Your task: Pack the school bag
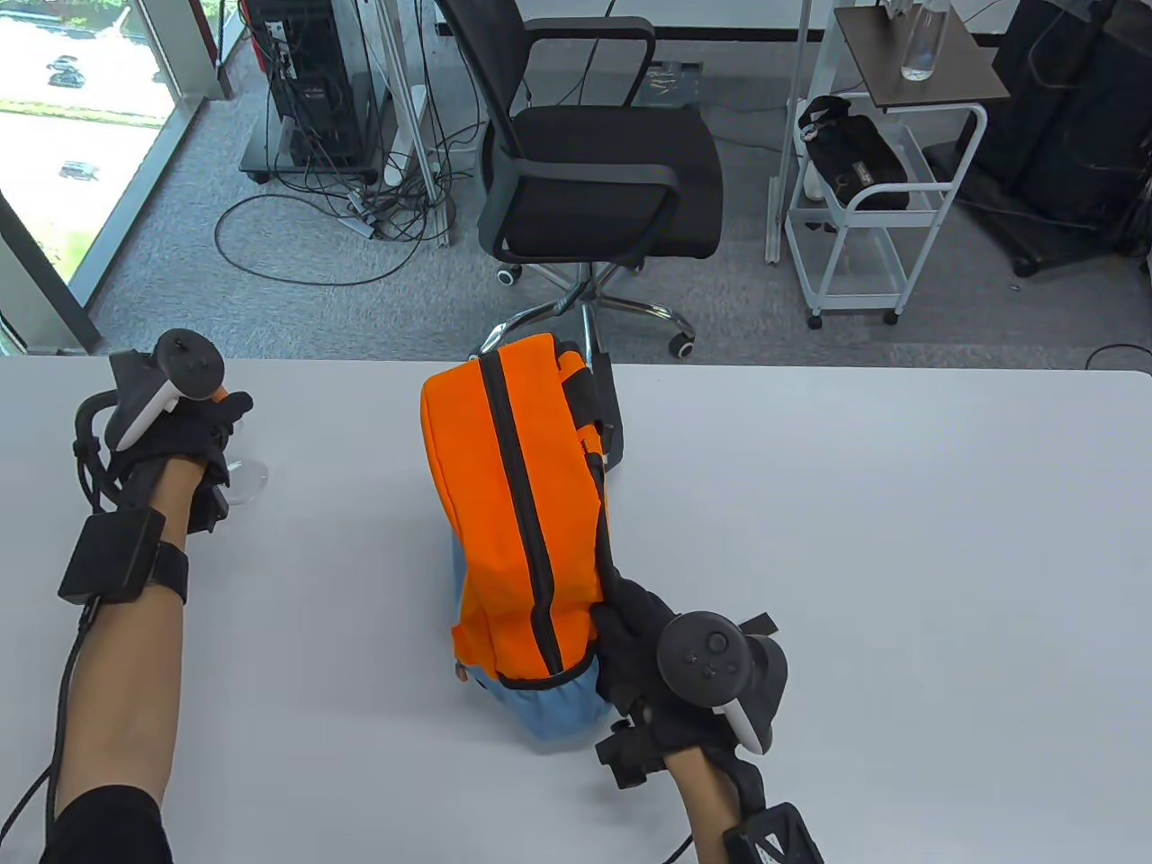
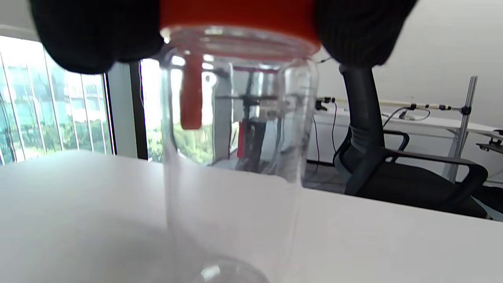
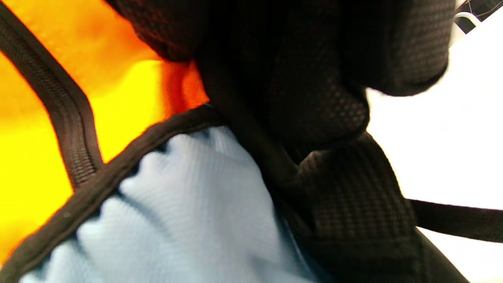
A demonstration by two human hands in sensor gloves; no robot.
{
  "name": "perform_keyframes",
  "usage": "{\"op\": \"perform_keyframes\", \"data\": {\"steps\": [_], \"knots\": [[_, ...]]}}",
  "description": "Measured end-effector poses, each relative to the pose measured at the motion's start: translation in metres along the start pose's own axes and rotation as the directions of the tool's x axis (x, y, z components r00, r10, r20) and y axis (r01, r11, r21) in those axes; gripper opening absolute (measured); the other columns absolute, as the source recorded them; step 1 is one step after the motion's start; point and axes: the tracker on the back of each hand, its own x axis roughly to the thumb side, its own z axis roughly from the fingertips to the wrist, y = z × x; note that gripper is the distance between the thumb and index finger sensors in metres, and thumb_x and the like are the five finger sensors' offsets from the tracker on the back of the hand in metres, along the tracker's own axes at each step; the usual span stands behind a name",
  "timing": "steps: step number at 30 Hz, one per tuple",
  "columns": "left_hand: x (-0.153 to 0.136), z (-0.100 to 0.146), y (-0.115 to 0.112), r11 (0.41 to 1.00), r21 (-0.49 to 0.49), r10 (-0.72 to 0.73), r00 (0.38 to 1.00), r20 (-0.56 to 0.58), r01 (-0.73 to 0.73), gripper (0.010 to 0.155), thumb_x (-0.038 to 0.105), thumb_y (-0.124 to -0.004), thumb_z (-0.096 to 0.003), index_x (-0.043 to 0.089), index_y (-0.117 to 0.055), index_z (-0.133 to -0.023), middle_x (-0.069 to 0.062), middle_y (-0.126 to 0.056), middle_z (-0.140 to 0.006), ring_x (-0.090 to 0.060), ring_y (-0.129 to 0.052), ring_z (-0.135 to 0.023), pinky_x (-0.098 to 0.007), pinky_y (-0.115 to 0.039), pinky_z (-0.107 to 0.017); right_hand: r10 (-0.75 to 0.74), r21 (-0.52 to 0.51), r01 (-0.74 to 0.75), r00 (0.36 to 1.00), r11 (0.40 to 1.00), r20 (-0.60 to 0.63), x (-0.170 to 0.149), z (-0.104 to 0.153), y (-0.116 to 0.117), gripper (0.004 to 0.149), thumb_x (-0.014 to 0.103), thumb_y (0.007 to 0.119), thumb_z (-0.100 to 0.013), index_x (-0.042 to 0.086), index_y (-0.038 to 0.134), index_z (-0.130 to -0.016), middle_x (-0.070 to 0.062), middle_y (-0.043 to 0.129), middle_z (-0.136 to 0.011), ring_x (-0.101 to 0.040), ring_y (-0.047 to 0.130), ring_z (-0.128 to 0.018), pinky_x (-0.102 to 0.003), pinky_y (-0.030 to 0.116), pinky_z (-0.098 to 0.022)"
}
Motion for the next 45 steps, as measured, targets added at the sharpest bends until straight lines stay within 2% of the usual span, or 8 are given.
{"op": "perform_keyframes", "data": {"steps": [9, 15, 26, 29, 32, 35, 39, 45], "knots": [[0.064, 0.11, 0.042, 0.981, 0.182, -0.138, 0.908, 0.395, 0.07, 0.076, 0.063, -0.07, -0.0544, 0.02, -0.057, -0.116, -0.034, -0.068, -0.108, -0.046, -0.1, -0.071, -0.041, -0.093, -0.047, 0.003, 0.015, -0.003, 1.0, 1.0, -0.003, 0.002, -0.003, 0.003, 0.048, 0.033, 0.074, -0.046, 0.004, 0.081, -0.083, -0.018, 0.097, -0.063, -0.031, 0.105, -0.039, -0.044, 0.089, -0.029], [0.077, 0.199, 0.074, 0.946, 0.055, 0.216, 0.75, 0.625, -0.319, 0.077, 0.064, -0.067, -0.0555, 0.016, -0.062, -0.115, -0.033, -0.074, -0.106, -0.043, -0.102, -0.065, -0.039, -0.093, -0.043, 0.02, -0.01, -0.02, 1.0, 1.0, -0.009, 0.0, 0.0, 0.0, 0.048, 0.033, 0.074, -0.046, 0.004, 0.081, -0.083, -0.018, 0.097, -0.062, -0.031, 0.106, -0.038, -0.044, 0.089, -0.029], [0.091, 0.31, 0.15, 0.784, 0.108, 0.277, 0.5, 0.82, -0.611, 0.077, 0.066, -0.068, -0.0552, 0.013, -0.069, -0.112, -0.029, -0.078, -0.104, -0.044, -0.098, -0.057, -0.036, -0.09, -0.037, 0.16, 0.062, -0.157, 0.987, 0.986, -0.036, 0.014, -0.002, -0.017, 0.052, 0.038, 0.076, -0.046, 0.002, 0.083, -0.083, -0.021, 0.099, -0.062, -0.035, 0.105, -0.038, -0.046, 0.088, -0.029], [0.107, 0.323, 0.155, 0.747, 0.1, 0.275, 0.442, 0.854, -0.658, 0.078, 0.066, -0.066, -0.0557, 0.012, -0.069, -0.111, -0.029, -0.079, -0.103, -0.044, -0.098, -0.055, -0.035, -0.089, -0.036, 0.216, 0.028, -0.219, 0.972, 0.975, 0.087, 0.029, 0.008, -0.033, 0.043, 0.039, 0.075, -0.046, 0.005, 0.092, -0.068, -0.015, 0.104, -0.047, -0.029, 0.107, -0.026, -0.043, 0.09, -0.021], [0.131, 0.331, 0.148, 0.738, 0.159, 0.213, 0.449, 0.868, -0.656, 0.079, 0.067, -0.065, -0.0555, 0.011, -0.07, -0.111, -0.029, -0.079, -0.101, -0.043, -0.099, -0.053, -0.034, -0.089, -0.034, 0.099, 0.215, -0.183, 0.931, 0.959, 0.353, 0.044, 0.025, -0.022, 0.043, 0.036, 0.075, -0.047, 0.008, 0.089, -0.077, -0.014, 0.102, -0.052, -0.028, 0.107, -0.031, -0.042, 0.091, -0.024], [0.155, 0.336, 0.136, 0.758, 0.271, 0.102, 0.519, 0.849, -0.593, 0.079, 0.066, -0.067, -0.055, 0.01, -0.07, -0.11, -0.031, -0.077, -0.101, -0.045, -0.098, -0.053, -0.035, -0.089, -0.034, 0.269, 0.367, -0.34, 0.935, 0.866, 0.231, 0.041, 0.03, 0.01, 0.06, 0.028, 0.073, -0.049, 0.01, 0.054, -0.103, -0.017, 0.095, -0.066, -0.034, 0.103, -0.043, -0.048, 0.087, -0.034], [0.182, 0.349, 0.116, 0.73, 0.455, -0.099, 0.579, 0.809, -0.511, 0.079, 0.065, -0.065, -0.0544, 0.008, -0.073, -0.108, -0.031, -0.081, -0.098, -0.044, -0.1, -0.048, -0.034, -0.091, -0.03, 0.269, 0.411, -0.41, 0.894, 0.814, 0.359, 0.041, 0.032, 0.021, 0.046, 0.028, 0.073, -0.048, 0.018, 0.067, -0.092, -0.013, 0.095, -0.058, -0.028, 0.103, -0.042, -0.045, 0.088, -0.034], [0.215, 0.359, 0.082, 0.763, 0.481, -0.146, 0.61, 0.779, -0.432, 0.08, 0.065, -0.065, -0.0543, 0.006, -0.072, -0.108, -0.031, -0.08, -0.098, -0.046, -0.099, -0.047, -0.034, -0.092, -0.029, 0.163, 0.559, -0.38, 0.903, 0.737, 0.398, 0.037, 0.052, 0.016, 0.053, 0.027, 0.075, -0.048, 0.022, 0.063, -0.098, -0.02, 0.085, -0.085, -0.039, 0.095, -0.068, -0.053, 0.082, -0.051]]}}
